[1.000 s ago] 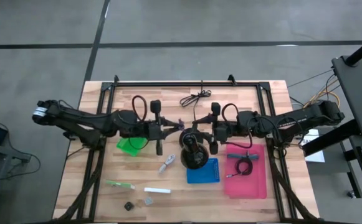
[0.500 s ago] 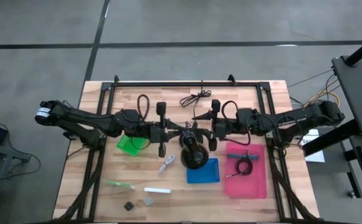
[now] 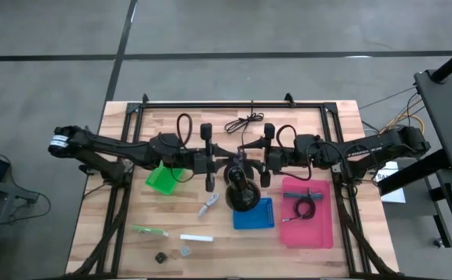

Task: Pick and place items into bin
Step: Put the violet charger cable into the pink bin

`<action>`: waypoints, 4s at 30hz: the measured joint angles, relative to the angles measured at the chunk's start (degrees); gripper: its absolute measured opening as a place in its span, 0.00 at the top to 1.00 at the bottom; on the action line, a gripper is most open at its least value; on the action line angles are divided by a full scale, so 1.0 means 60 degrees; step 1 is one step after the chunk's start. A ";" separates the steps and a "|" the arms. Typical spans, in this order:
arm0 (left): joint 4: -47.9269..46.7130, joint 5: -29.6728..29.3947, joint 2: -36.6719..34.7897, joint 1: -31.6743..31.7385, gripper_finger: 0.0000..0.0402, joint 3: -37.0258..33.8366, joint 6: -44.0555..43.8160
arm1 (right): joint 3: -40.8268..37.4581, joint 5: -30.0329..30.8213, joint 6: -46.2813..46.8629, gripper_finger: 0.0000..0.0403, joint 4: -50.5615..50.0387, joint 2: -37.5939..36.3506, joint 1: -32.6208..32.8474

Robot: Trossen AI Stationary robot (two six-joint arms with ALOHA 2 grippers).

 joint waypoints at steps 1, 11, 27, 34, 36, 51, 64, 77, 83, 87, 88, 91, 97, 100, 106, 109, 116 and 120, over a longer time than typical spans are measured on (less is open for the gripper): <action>-0.0011 0.0012 0.0027 0.0004 0.98 0.0000 0.0006 | 0.0000 0.0000 0.0005 0.58 -0.0001 0.0000 0.0000; 0.0141 0.0114 0.0047 0.0004 0.98 -0.0006 0.0046 | 0.0000 0.0000 -0.0066 0.58 0.0001 0.0004 0.0000; 0.0364 0.0143 0.0039 0.0004 0.98 -0.0047 0.0039 | 0.0000 0.0000 -0.0016 0.61 0.0357 0.0004 -0.0004; 0.0367 0.0146 0.0039 0.0004 0.98 -0.0047 0.0040 | 0.0000 -0.0005 -0.0038 0.68 0.0483 0.0004 -0.0004; 0.0367 0.0147 0.0039 0.0004 0.98 -0.0047 0.0040 | 0.0000 -0.0008 -0.0107 0.70 0.0528 0.0004 -0.0004; 0.0446 0.0154 0.0029 0.0066 0.98 -0.0051 0.0043 | 0.0004 -0.0076 -0.0253 0.83 0.0829 0.0119 -0.0018; 0.0393 0.0165 0.0029 0.0066 0.98 -0.0069 0.0021 | 0.0007 0.0009 -0.0715 0.73 0.1097 0.0610 -0.0122; 0.0404 0.0161 0.0029 0.0066 0.98 -0.0102 0.0024 | 0.0004 0.0040 -0.0696 0.73 0.1035 0.0525 -0.0127; 0.0407 0.0153 0.0029 0.0066 0.98 -0.0113 0.0036 | 0.0004 0.0196 -0.0707 0.79 0.1035 0.0525 -0.0124; 0.0404 0.0108 0.0029 0.0068 0.98 -0.0124 0.0049 | 0.0004 0.0602 -0.0711 0.88 0.1049 0.0525 -0.0123; 0.0400 0.0097 0.0029 0.0069 0.98 -0.0124 0.0050 | 0.0004 0.0719 -0.0711 0.90 0.1049 0.0525 -0.0120; 0.0404 0.0092 0.0032 0.0073 0.98 -0.0124 0.0050 | 0.0004 0.0868 -0.0717 0.95 0.1066 0.0525 -0.0120; 0.0407 0.0044 0.0032 0.0080 0.97 -0.0124 -0.0017 | 0.0004 0.0946 -0.0710 0.96 0.1064 0.0521 -0.0120; 0.0392 -0.0204 0.0032 0.0080 0.93 -0.0124 -0.0023 | 0.0004 0.1191 -0.0630 0.96 0.1060 0.0521 -0.0120; 0.0298 -0.0395 0.0013 0.0076 0.80 -0.0124 -0.0032 | 0.0004 0.2229 -0.0586 0.96 0.0994 0.0517 -0.0122; 0.0229 -0.0663 -0.0070 0.0073 0.72 -0.0124 -0.0052 | 0.0004 0.2771 -0.0544 0.96 0.0989 0.0517 -0.0122; -0.0824 -0.2418 -0.0554 0.0069 0.62 -0.0124 -0.0056 | 0.0004 0.4350 -0.0102 0.96 0.0178 0.0295 -0.0113; -0.1723 -0.2371 -0.0895 0.0018 0.62 -0.0130 -0.0327 | 0.0004 0.4575 0.0622 0.96 -0.0627 -0.0070 -0.0106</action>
